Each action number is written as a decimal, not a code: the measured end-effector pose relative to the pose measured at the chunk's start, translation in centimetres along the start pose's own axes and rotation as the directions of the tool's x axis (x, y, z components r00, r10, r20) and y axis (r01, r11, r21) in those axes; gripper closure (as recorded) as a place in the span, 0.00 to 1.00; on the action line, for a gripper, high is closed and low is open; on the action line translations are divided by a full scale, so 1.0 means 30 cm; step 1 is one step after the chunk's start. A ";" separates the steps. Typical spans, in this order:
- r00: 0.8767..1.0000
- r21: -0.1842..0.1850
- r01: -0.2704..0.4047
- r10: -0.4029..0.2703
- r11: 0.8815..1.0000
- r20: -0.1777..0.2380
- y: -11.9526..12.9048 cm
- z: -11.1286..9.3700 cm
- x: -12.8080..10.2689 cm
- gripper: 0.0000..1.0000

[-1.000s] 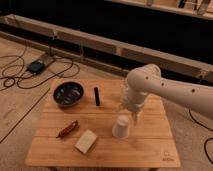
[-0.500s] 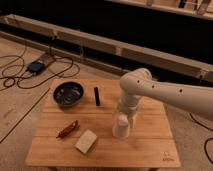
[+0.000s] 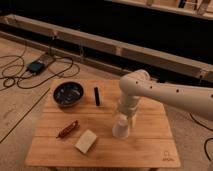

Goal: Place the ceramic cup over the eraser

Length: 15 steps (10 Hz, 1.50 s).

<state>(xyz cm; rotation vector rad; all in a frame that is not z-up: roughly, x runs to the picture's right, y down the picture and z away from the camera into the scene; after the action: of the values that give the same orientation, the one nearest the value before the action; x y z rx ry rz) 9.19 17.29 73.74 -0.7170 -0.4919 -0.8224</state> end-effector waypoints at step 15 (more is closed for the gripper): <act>1.000 -0.022 0.000 -0.001 1.000 -0.018 -0.002 0.057 0.013 0.88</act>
<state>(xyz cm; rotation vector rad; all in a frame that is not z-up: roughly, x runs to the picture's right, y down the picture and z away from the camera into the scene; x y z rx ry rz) 9.15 18.33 75.17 -0.7295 -0.4671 -0.8352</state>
